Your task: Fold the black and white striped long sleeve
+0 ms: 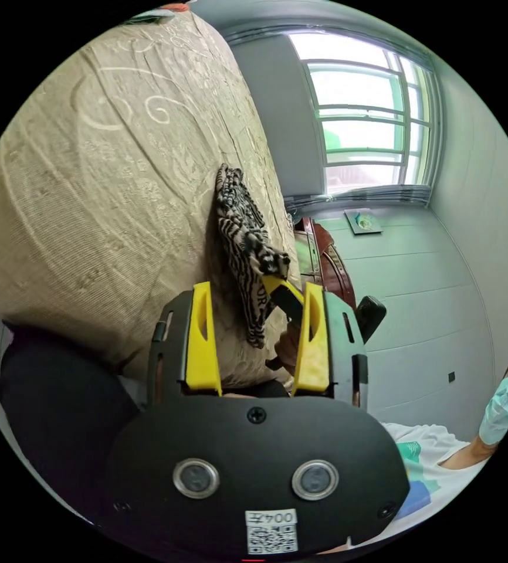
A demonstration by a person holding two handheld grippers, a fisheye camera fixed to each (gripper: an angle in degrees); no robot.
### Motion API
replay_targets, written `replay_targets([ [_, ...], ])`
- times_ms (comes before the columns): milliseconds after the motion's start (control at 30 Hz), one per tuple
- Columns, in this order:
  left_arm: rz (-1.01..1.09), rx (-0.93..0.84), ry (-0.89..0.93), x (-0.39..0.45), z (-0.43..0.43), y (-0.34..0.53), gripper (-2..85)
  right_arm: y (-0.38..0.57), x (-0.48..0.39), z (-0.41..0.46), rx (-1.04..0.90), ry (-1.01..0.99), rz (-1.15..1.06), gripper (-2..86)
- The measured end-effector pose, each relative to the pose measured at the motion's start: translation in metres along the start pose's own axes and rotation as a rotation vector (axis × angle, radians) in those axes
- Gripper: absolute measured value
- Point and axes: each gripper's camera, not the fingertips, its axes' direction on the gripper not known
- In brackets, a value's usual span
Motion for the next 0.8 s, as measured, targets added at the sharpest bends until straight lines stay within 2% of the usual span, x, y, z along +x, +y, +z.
replay_targets([
  [100,0.014,-0.028,0.026,0.009,0.022,-0.016,24.7,0.003,-0.002,0.003,-0.005,0.020,-0.031,3.8],
  [233,0.008,-0.060,0.003,0.015,0.040,-0.033,24.2,0.009,-0.009,0.013,-0.024,0.079,-0.104,3.9],
  [433,-0.060,-0.138,0.013,0.003,0.052,-0.060,7.5,0.028,0.009,0.002,-0.004,0.093,-0.113,7.4],
  [533,-0.050,-0.128,-0.017,0.007,0.043,-0.068,5.6,0.060,0.056,-0.024,0.027,0.074,0.028,10.2],
  [667,-0.061,-0.153,-0.019,0.002,0.035,-0.077,4.8,0.139,0.163,-0.049,0.135,-0.056,0.468,12.1],
  [800,-0.056,-0.160,-0.027,-0.003,0.029,-0.082,4.3,0.173,0.226,-0.055,0.267,-0.078,0.670,12.3],
])
